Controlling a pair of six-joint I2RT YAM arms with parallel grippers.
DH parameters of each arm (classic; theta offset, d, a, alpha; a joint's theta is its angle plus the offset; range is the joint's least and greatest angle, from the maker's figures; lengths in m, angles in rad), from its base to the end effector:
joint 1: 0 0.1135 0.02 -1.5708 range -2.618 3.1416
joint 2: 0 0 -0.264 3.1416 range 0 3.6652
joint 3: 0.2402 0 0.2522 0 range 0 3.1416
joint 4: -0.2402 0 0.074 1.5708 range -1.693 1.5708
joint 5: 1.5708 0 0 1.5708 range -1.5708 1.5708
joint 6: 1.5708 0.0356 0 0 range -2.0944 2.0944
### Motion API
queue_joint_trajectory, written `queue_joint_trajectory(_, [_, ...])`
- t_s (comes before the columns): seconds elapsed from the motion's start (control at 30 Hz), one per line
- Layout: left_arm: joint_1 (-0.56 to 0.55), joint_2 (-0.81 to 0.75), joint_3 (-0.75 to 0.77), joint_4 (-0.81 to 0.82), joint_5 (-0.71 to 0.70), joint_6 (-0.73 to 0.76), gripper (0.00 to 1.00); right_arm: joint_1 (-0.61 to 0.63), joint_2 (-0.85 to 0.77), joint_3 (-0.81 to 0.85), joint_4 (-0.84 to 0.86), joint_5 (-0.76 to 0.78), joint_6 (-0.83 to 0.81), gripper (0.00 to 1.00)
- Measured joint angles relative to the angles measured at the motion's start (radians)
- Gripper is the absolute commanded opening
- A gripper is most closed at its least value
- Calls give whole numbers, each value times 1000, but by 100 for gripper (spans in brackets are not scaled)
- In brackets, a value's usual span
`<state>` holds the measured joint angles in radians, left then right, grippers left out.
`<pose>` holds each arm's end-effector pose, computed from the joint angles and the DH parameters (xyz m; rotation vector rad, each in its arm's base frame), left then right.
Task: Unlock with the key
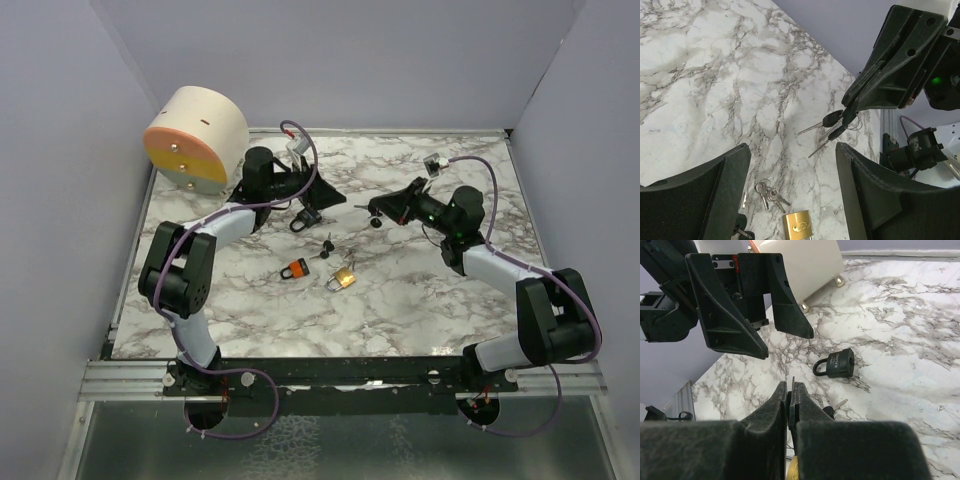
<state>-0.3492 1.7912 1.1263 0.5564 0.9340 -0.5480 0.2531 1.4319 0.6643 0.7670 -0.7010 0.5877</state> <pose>0.3681 -0.1645 0.2569 0.5921 1.7553 -1.4235 0.2872 0.0980 0.2480 -0.3103 1.6768 1.1879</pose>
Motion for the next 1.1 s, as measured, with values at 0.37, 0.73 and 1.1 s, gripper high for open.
queue_joint_trajectory(0.37, [-55, 0, -1, 38, 43, 30, 68, -5, 35, 0, 1, -39, 0, 1])
queue_joint_trajectory(0.73, [-87, 5, -1, 42, 80, 66, 64, -6, 42, 6, 2, -99, 1, 1])
queue_joint_trajectory(1.1, [-121, 31, -6, 42, 97, 86, 45, -6, 47, 18, 4, -143, 3, 1])
